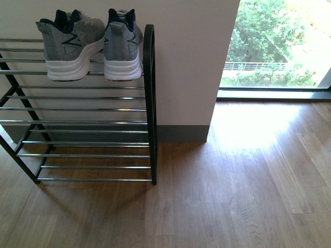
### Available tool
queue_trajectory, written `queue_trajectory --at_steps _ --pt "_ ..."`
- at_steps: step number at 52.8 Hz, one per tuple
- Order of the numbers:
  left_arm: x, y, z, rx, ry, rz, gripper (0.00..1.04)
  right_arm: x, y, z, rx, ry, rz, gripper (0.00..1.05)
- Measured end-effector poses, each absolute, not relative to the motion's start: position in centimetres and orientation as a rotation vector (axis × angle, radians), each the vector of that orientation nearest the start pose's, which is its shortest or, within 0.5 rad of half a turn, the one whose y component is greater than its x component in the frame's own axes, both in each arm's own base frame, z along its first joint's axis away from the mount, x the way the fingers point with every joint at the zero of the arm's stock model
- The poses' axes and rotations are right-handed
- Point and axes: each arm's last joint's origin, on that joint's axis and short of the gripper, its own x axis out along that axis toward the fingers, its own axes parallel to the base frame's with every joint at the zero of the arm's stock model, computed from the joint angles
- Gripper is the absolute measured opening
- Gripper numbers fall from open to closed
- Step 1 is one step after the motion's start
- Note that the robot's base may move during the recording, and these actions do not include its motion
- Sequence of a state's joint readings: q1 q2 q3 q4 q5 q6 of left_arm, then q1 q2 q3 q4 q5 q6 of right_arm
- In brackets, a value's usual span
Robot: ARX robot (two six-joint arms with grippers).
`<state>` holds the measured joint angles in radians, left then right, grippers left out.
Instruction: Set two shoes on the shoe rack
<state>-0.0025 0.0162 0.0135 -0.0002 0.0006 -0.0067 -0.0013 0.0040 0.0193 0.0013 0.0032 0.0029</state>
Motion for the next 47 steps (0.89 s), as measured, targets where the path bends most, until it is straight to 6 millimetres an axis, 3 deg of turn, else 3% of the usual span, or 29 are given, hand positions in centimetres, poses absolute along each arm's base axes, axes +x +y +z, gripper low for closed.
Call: queue_trajectory --at_steps 47 --pt "9.79 -0.02 16.68 -0.007 0.003 -0.003 0.95 9.68 -0.02 16.98 0.003 -0.016 -0.002 0.96"
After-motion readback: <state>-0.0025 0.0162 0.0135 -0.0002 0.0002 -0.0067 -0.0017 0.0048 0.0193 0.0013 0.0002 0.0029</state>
